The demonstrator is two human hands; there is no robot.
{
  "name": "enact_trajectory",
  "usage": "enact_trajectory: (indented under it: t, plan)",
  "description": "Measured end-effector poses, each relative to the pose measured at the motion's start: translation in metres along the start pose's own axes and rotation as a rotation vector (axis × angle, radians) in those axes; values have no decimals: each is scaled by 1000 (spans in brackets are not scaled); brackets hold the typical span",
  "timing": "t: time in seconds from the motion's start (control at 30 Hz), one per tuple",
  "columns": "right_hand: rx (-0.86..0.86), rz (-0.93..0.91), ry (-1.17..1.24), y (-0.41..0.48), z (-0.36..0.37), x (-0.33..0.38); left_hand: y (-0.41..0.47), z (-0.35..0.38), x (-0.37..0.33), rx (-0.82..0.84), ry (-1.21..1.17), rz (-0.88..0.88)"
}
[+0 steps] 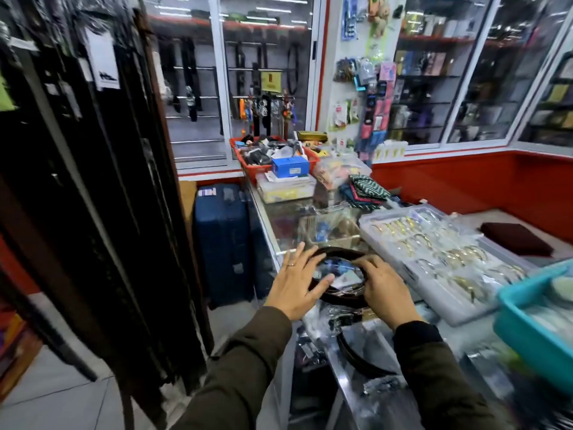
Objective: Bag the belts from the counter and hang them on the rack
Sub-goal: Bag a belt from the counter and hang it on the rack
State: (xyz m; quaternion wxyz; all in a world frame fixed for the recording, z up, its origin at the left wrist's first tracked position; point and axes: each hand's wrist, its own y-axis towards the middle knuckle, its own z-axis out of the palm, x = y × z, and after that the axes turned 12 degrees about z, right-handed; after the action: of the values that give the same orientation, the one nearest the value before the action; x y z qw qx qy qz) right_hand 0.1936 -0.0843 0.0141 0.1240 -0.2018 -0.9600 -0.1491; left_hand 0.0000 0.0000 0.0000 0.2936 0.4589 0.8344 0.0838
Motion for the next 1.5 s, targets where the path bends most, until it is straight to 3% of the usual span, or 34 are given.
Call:
enact_trajectory:
  t: [0.1, 0.17, 0.3, 0.47, 0.87, 1.03, 1.23, 1.37, 1.5]
  plan:
    - [299, 75, 55, -2, -6, -14, 3, 11, -2, 155, -5, 46]
    - [413, 95, 71, -6, -10, -18, 4, 16, -5, 247, 53, 69]
    - [407, 82, -1, -12, -2, -17, 3, 20, -6, 356, 168, 123]
    - [348, 56, -75, -12, -3, -17, 3, 22, -5, 312, 187, 134]
    - [73, -78, -132, -2, -46, 10, -1, -14, -10, -60, 241, 254]
    - [11, -183, 27, 10, -66, 59, -15, -65, 1, -298, 322, 273]
    - [26, -333, 157, 16, -72, 132, -56, -127, 16, -554, 357, 92]
    - [104, -391, 395, 14, -70, 178, -87, -150, 20, -843, 95, -181]
    - [291, -429, 731, 7, -62, 216, -99, -168, 19, -1125, -443, -377]
